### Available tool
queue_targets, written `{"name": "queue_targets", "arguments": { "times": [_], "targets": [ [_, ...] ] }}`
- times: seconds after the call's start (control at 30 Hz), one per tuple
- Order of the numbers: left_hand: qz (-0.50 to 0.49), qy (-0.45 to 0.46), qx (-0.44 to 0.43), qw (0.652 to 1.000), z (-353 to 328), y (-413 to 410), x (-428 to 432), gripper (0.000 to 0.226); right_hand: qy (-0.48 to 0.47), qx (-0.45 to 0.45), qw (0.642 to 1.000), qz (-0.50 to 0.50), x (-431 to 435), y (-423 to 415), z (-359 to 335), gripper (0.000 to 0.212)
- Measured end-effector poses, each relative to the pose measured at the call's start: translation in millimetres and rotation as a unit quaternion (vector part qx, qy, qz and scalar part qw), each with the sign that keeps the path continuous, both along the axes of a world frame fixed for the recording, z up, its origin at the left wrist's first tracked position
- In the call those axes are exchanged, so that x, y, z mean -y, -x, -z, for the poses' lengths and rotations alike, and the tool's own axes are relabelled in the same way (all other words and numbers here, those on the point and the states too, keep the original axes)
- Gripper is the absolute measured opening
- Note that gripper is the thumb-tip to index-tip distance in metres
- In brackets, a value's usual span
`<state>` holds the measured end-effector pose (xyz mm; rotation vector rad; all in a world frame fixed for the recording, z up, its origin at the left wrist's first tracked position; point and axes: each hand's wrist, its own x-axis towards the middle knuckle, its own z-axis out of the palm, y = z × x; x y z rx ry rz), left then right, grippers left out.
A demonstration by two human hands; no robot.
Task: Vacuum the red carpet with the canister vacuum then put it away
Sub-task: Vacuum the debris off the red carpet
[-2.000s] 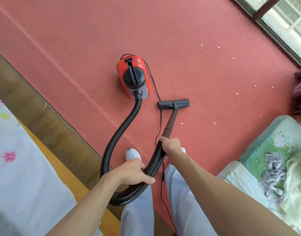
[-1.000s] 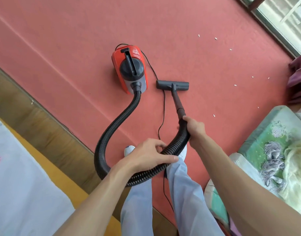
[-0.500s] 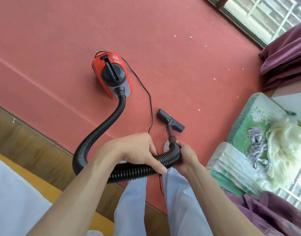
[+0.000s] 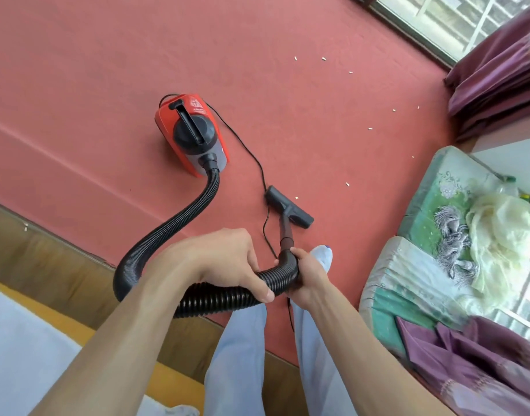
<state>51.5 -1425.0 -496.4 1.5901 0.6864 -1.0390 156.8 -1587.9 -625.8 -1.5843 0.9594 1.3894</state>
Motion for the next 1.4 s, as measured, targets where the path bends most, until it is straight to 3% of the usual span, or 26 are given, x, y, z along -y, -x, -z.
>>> {"name": "queue_targets", "arguments": {
  "times": [0.2, 0.37, 0.47, 0.63, 0.83, 0.97, 1.17, 1.4],
  "targets": [
    [-0.04, -0.044, 0.016, 0.998, 21.3, 5.6, 12.5, 0.035, 0.003, 0.045, 0.999, 0.013, -14.2, -17.4, 16.8, 0.021],
    [-0.148, -0.07, 0.077, 0.984, 35.6, -10.9, 47.1, 0.036, 0.024, 0.159, 0.986, 0.044, -27.0, -66.5, 25.8, 0.016],
    [-0.148, -0.058, 0.091, 0.983, 36.9, -31.4, 50.3, 0.029, 0.048, 0.201, 0.975, 0.075, -18.0, -89.1, 18.3, 0.017],
    [-0.127, -0.027, 0.096, 0.987, 32.8, -68.6, 38.7, 0.031, 0.054, 0.168, 0.979, 0.101, 8.5, -120.0, 17.3, 0.014],
    [-0.084, -0.04, 0.076, 0.993, 42.4, -134.5, 34.6, 0.032, 0.044, 0.148, 0.98, 0.126, 12.9, -169.1, 35.3, 0.027],
    [-0.094, -0.041, 0.067, 0.992, 50.5, -190.4, 35.7, 0.015, 0.022, 0.147, 0.983, 0.111, 7.6, -227.5, 46.6, 0.034],
    [-0.15, -0.01, 0.092, 0.984, 49.8, -271.1, 23.5, 0.026, -0.004, 0.186, 0.978, 0.093, 5.9, -320.8, 41.0, 0.051],
    [-0.139, 0.0, 0.076, 0.987, 39.9, -318.8, -3.8, 0.026, -0.018, 0.171, 0.985, 0.029, -10.2, -366.5, 29.7, 0.033]
  ]
}}
